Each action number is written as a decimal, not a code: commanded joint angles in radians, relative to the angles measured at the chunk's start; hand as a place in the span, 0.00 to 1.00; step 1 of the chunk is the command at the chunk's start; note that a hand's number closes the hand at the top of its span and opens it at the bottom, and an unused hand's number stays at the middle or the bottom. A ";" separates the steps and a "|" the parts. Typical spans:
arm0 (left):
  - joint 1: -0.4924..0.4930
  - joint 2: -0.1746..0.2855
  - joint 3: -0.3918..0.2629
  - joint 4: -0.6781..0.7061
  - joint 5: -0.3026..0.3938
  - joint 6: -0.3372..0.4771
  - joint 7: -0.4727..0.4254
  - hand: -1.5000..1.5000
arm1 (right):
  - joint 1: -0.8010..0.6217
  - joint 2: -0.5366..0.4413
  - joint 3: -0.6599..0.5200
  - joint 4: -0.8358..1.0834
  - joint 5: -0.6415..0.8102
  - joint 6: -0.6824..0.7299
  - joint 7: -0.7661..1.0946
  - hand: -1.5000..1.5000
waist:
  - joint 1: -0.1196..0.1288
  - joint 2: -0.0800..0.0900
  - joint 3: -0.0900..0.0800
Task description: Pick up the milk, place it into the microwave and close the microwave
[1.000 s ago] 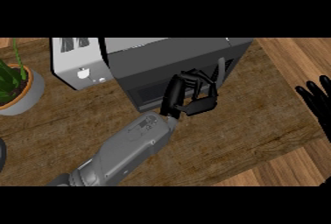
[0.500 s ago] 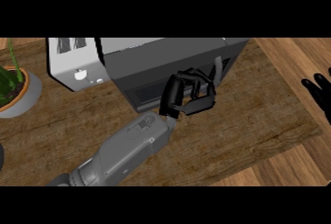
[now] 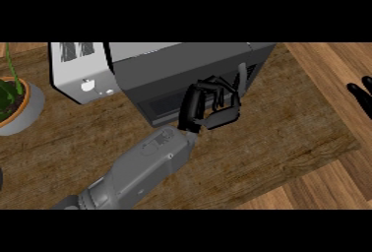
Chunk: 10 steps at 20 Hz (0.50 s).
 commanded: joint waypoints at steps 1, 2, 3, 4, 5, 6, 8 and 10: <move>-0.068 0.000 0.035 0.076 0.030 -0.022 0.002 1.00 | -0.011 -0.008 -0.001 -0.004 -0.023 -0.005 0.018 0.00 | -0.006 0.014 -0.001; -0.060 0.000 0.031 0.080 0.033 -0.025 -0.003 1.00 | -0.016 -0.009 -0.006 -0.007 -0.035 -0.011 0.021 0.00 | -0.011 0.016 -0.002; -0.060 0.000 0.026 0.086 0.031 -0.015 -0.017 1.00 | -0.004 -0.017 -0.014 -0.005 -0.038 -0.007 0.024 0.00 | -0.017 0.010 0.000; -0.074 0.000 0.036 0.084 0.041 -0.018 -0.012 1.00 | -0.015 -0.025 -0.015 -0.002 -0.039 -0.006 0.028 0.00 | -0.012 0.014 0.000; -0.084 0.000 0.032 0.086 0.044 -0.015 -0.010 1.00 | -0.015 -0.022 -0.009 -0.004 -0.040 0.000 0.027 0.00 | -0.013 0.014 0.001; -0.064 0.000 0.027 0.088 0.049 -0.016 -0.024 1.00 | -0.013 -0.031 -0.011 -0.009 -0.050 0.002 0.036 0.00 | -0.018 0.013 -0.001; -0.073 0.000 0.026 0.098 0.053 -0.026 -0.030 1.00 | -0.022 -0.030 -0.016 -0.002 -0.060 -0.014 0.044 0.00 | -0.002 0.015 0.000; -0.065 0.000 0.024 0.098 0.066 -0.028 -0.041 1.00 | -0.032 -0.042 -0.021 -0.013 -0.071 -0.003 0.045 0.00 | -0.011 0.017 -0.001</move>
